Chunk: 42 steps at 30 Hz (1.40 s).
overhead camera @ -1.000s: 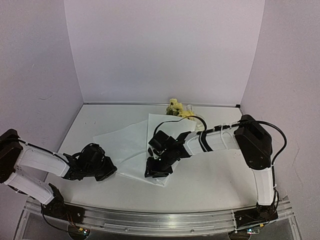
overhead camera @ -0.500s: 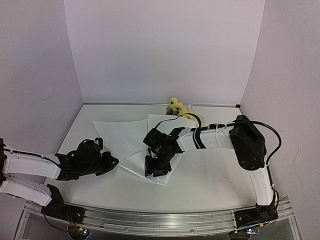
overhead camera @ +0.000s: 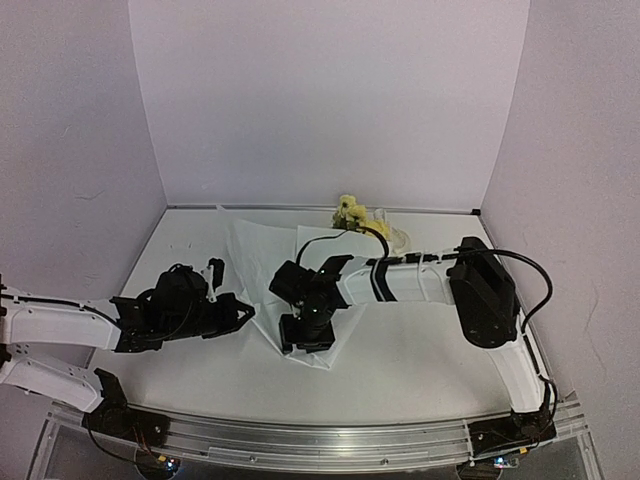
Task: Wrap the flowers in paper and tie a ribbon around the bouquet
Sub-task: Fold the left corner of the flattened wrapping paper at the center of the board.
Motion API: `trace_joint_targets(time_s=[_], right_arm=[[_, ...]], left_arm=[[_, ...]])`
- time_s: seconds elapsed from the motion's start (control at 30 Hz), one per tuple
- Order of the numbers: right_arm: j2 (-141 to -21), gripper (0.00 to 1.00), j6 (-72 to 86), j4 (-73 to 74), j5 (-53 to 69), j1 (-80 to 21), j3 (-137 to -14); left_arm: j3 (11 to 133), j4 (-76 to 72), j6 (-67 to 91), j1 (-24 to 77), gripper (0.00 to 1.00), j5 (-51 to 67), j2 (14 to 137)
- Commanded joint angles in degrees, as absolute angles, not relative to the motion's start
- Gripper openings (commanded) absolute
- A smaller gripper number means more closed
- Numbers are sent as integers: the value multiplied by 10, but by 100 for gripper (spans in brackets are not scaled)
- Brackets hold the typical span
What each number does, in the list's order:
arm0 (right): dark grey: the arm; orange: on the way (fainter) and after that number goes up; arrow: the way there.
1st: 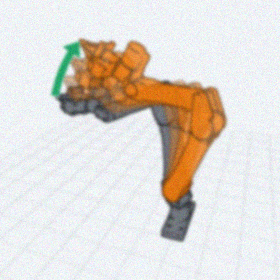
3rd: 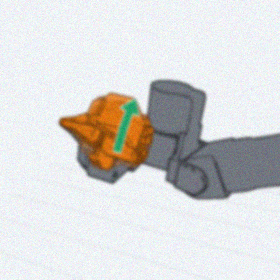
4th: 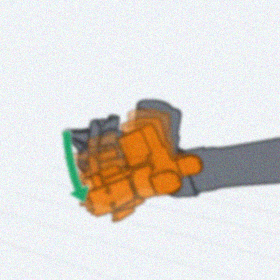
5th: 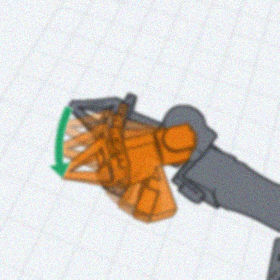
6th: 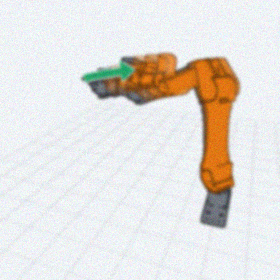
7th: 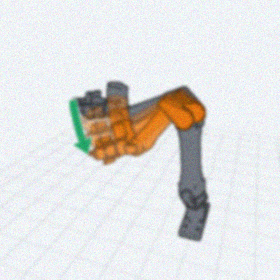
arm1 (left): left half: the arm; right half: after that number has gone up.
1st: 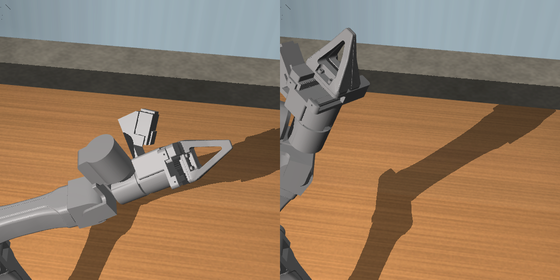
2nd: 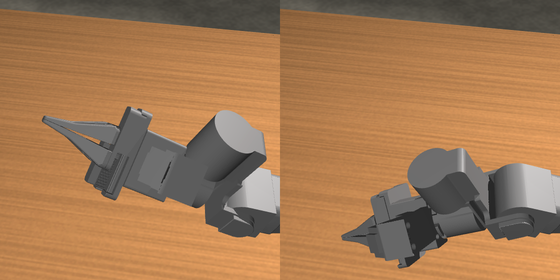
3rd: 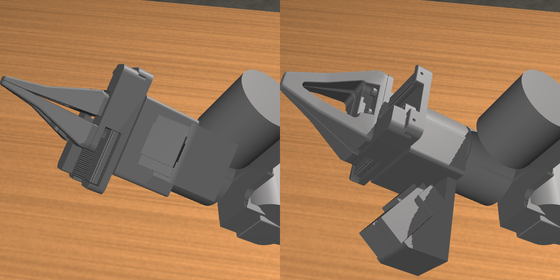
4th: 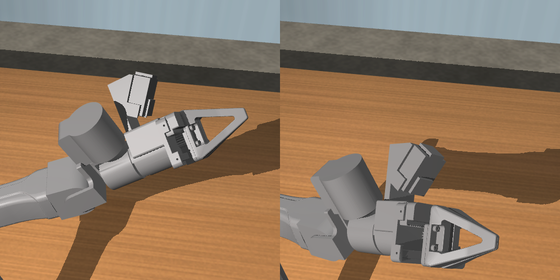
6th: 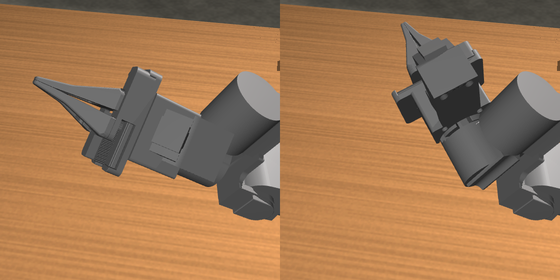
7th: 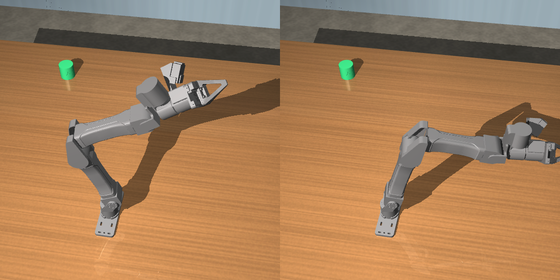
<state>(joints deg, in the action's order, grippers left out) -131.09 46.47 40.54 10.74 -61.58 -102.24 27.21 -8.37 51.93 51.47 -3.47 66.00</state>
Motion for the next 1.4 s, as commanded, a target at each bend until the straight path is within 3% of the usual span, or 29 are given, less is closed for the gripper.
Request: trace_joint_targets(time_s=[0.0, 0.13, 0.27, 0.53, 0.8, 1.0, 1.1, 1.37], right_arm=[[-1376, 54, 476, 459, 32, -613, -1034], [-1389, 56, 470, 473, 38, -614, -1048], [-1330, 60, 432, 414, 57, -612, -985], [-1183, 66, 336, 229, 224, -597, -840], [-1092, 67, 312, 209, 276, -572, -774], [-1075, 77, 332, 197, 323, -548, -767], [-1073, 67, 354, 194, 292, -532, -756], [-1155, 24, 435, 167, 246, -515, -787]], left_arm=[[304, -105, 489, 517, 0, -5, 656], [305, -121, 475, 518, 0, 26, 663], [311, -113, 462, 519, 0, 34, 669], [349, -82, 411, 520, 0, 62, 697], [394, -69, 374, 521, 0, 104, 746], [396, -70, 373, 520, 0, 108, 755], [390, -73, 377, 521, 0, 106, 750], [398, -86, 364, 524, 0, 122, 756]])
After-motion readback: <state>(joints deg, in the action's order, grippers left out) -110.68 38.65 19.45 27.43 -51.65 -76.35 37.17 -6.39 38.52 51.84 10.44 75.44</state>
